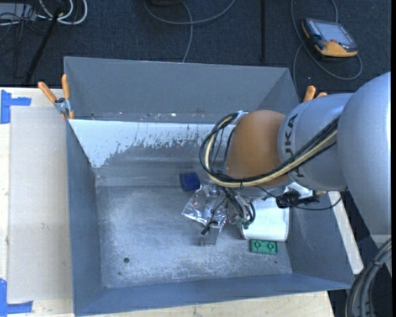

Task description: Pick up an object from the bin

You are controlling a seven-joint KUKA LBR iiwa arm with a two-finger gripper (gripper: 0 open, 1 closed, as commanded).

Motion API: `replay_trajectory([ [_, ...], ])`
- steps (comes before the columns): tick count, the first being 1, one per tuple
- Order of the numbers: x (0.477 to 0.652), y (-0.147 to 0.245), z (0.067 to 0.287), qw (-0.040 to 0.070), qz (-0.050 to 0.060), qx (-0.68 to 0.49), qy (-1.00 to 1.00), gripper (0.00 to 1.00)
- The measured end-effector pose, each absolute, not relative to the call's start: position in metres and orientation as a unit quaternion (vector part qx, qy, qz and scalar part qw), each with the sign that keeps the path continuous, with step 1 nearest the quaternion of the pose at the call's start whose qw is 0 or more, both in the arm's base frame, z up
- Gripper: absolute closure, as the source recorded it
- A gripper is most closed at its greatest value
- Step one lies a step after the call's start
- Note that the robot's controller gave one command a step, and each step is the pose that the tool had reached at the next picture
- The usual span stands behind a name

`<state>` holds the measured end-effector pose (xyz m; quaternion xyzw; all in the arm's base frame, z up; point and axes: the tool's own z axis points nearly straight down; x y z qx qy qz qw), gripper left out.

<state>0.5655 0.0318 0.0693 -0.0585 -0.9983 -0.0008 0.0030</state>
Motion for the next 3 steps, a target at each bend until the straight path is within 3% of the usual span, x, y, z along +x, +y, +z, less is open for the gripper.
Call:
replay_trajectory([
  [1,0.568,0.030,0.070,0.001,0.000,-0.059,-0.998,1.00],
  [2,0.608,0.010,0.178,-0.006,0.000,-0.059,-0.998,1.00],
  [3,0.582,0.037,0.292,-0.005,-0.001,-0.071,-0.997,1.00],
])
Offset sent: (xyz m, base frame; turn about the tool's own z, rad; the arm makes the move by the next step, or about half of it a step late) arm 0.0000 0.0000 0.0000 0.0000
